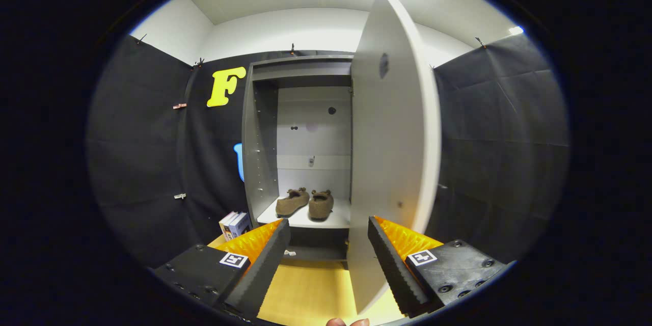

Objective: Open the shoe cabinet door, grab the shoes and put them into the shoe cabinet, then close the shoe cabinet door.

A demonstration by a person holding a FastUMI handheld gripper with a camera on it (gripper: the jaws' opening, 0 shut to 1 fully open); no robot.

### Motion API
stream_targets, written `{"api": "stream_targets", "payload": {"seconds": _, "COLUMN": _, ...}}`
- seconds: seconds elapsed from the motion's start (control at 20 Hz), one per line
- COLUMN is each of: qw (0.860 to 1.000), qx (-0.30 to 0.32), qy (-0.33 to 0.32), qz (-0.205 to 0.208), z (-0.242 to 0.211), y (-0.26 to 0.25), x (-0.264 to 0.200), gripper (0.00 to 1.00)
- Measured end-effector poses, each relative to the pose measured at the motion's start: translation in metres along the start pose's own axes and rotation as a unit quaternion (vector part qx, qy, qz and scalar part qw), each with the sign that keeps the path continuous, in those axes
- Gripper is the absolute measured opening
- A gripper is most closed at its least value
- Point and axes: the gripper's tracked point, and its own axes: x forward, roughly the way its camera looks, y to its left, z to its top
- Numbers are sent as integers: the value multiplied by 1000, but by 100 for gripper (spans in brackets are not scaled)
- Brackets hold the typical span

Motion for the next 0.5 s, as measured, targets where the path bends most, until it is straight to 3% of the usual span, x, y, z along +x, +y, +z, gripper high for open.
{"api": "stream_targets", "payload": {"seconds": 0.15, "qw": 1000, "qx": 5, "qy": 0, "qz": -18, "z": 0, "y": -42, "x": -23, "gripper": 97}}
{"api": "stream_targets", "payload": {"seconds": 0.25, "qw": 998, "qx": 7, "qy": -4, "qz": -56, "z": 2, "y": -85, "x": -25, "gripper": 98}}
{"api": "stream_targets", "payload": {"seconds": 0.5, "qw": 989, "qx": 55, "qy": 10, "qz": -140, "z": -10, "y": -181, "x": 8, "gripper": 98}}
